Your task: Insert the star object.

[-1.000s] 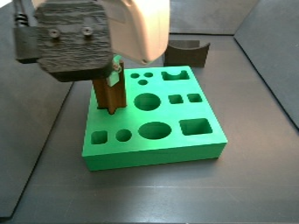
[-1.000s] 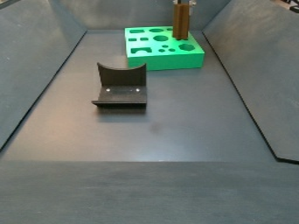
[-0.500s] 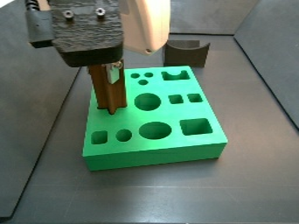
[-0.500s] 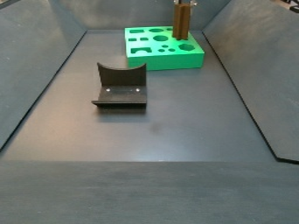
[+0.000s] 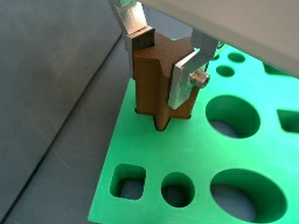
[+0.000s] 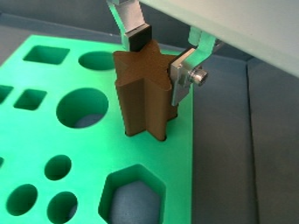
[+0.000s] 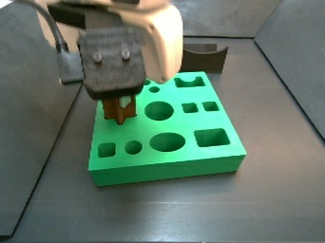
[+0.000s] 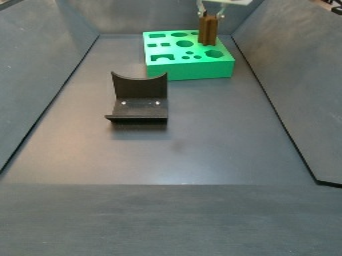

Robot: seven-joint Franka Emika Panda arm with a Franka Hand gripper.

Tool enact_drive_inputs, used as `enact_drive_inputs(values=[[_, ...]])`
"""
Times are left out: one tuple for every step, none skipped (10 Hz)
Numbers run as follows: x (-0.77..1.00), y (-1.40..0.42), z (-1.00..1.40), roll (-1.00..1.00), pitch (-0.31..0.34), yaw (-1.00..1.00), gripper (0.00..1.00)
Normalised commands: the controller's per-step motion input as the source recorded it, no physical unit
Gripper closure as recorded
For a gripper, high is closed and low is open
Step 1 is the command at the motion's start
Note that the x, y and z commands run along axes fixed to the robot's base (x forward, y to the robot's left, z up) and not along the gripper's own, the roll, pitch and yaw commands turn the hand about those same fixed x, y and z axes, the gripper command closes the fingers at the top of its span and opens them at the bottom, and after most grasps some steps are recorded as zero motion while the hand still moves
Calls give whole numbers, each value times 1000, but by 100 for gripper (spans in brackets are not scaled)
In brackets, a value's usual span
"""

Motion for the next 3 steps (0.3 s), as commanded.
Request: enact_drive_inputs(values=[[0,0,-457,-106,-91,-106,100],[0,60,-171,-131,-104,-3,100],[0,0,-26,0,-37,0,100]])
